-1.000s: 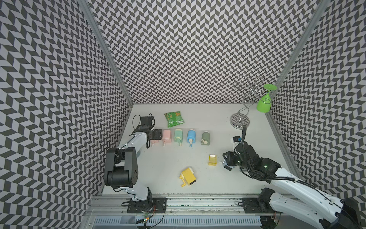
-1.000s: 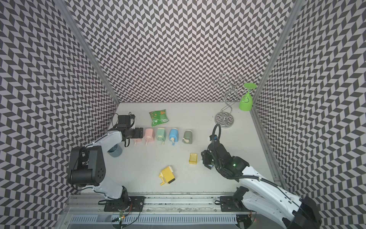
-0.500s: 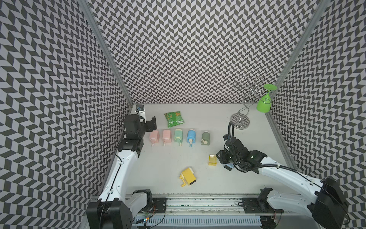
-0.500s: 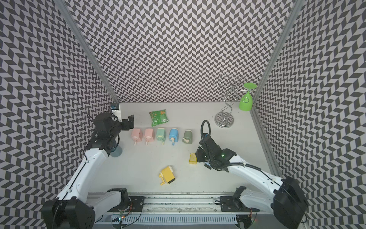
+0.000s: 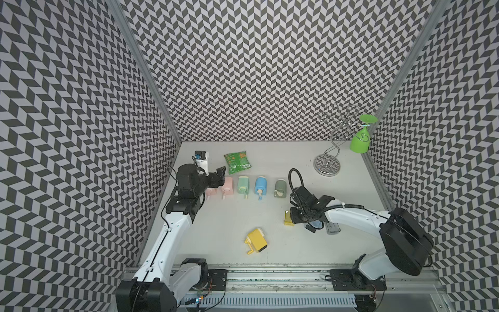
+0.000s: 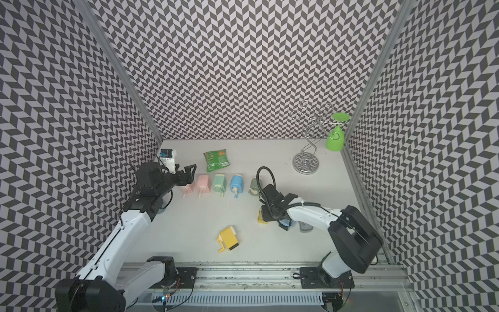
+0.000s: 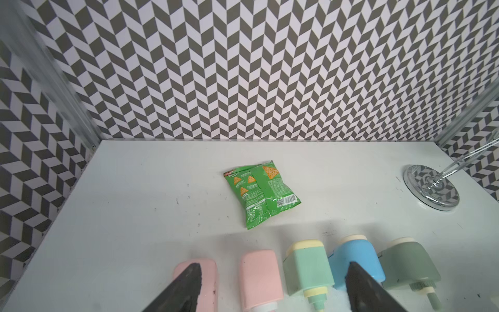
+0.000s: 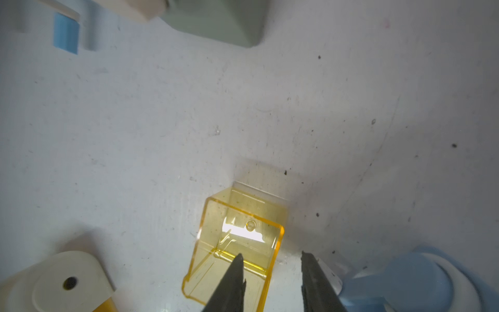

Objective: Put the tray back into the pencil sharpener
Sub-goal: Pick up the container from the center of the board.

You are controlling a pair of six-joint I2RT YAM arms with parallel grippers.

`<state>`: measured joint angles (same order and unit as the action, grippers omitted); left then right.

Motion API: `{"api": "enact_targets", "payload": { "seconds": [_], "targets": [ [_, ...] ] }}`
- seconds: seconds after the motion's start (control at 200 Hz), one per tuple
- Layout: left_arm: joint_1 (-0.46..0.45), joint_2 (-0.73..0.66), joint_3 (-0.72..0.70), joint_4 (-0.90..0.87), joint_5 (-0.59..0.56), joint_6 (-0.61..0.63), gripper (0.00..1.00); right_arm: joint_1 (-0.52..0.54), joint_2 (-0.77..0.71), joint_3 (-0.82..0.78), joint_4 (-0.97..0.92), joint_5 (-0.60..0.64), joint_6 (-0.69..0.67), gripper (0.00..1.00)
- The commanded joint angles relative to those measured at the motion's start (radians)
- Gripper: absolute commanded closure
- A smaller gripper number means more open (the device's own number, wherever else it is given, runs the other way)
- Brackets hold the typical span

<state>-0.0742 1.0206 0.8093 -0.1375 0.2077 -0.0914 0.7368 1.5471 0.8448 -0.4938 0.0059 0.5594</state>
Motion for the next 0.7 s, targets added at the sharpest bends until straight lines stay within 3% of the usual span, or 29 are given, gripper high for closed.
{"api": "enact_targets", "payload": {
  "seconds": [0.0,0.346,0.526,0.696],
  "targets": [
    [-0.038,-0.038,-0.013,0.043,-0.019,0.004,0.15,0.001,0.018,0.008,0.045,-0.019,0.017,0.69],
    [-0.091,-0.130,-0.097,0.141,-0.056,0.019,0.16,0.001,0.030,0.008,0.064,-0.006,-0.004,0.97],
    [-0.093,-0.181,-0.139,0.172,-0.046,0.050,0.16,0.001,-0.003,0.022,0.052,-0.013,-0.054,1.00],
    [-0.093,-0.195,-0.152,0.173,0.016,0.101,0.15,0.003,-0.108,0.057,0.045,-0.028,-0.228,1.00]
  ]
}}
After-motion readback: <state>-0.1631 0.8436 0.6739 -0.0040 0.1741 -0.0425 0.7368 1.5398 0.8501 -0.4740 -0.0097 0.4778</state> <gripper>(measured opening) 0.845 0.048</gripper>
